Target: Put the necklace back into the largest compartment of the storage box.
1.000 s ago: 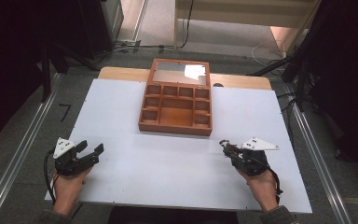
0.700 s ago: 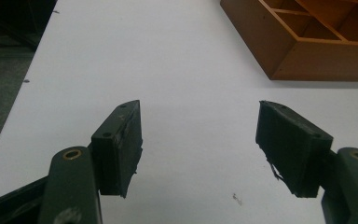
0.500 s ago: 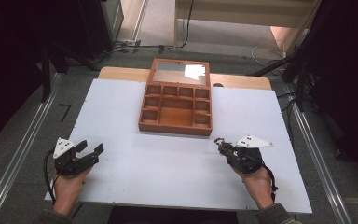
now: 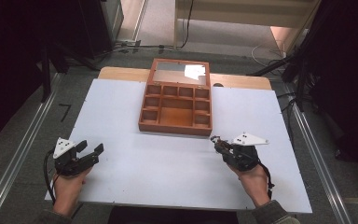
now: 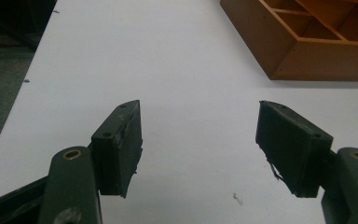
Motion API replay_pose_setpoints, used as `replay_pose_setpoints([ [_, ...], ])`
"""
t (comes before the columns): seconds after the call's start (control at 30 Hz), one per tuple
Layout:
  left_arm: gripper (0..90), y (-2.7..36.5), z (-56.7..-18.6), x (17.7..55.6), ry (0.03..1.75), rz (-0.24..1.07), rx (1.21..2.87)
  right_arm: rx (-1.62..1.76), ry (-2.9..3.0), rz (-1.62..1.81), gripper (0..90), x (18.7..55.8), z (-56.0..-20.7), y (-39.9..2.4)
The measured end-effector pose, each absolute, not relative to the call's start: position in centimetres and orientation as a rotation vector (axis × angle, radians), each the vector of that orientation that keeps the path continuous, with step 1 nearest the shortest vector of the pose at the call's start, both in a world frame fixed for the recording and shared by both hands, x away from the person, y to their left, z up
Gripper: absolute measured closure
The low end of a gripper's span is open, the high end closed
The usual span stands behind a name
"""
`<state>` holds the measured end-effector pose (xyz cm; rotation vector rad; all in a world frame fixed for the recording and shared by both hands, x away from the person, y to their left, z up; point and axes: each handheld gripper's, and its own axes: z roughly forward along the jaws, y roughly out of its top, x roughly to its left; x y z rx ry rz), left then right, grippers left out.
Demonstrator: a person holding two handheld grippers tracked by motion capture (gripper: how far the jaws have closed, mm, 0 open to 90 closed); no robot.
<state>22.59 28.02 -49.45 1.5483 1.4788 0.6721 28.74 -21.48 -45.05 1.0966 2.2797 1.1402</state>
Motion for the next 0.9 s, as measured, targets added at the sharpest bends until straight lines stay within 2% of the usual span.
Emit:
replay_pose_setpoints([
  [0.9, 31.4, 28.1, -49.5, 22.6, 1.478, 0.669, 1.547, 1.071, 2.285, 1.17, 71.3, 29.9, -44.4, -19.6],
])
